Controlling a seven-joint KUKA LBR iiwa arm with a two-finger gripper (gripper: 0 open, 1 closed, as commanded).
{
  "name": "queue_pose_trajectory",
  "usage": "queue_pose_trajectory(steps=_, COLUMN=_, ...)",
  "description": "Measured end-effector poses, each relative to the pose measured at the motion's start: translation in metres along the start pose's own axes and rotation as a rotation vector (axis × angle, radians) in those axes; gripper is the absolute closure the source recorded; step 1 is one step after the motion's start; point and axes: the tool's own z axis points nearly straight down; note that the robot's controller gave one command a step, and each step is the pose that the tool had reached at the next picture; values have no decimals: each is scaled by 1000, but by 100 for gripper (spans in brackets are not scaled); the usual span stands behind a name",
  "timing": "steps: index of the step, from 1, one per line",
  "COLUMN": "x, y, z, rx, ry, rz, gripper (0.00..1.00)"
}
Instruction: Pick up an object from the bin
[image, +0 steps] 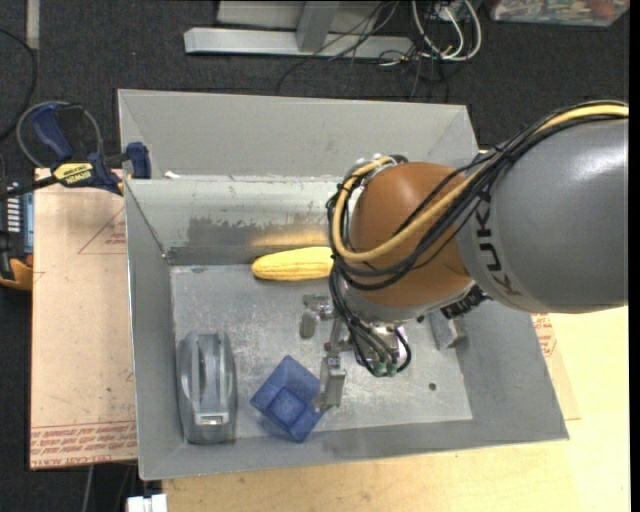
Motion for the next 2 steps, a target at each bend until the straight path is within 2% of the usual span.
queue_pose_trajectory(steps=1, x=9, y=11, z=89, rx=-1, ry=-3, rz=-297, gripper=0)
queue_pose_trajectory(steps=2, x=10, y=24, z=59, rx=-1, ry=-4, rz=-404, gripper=0)
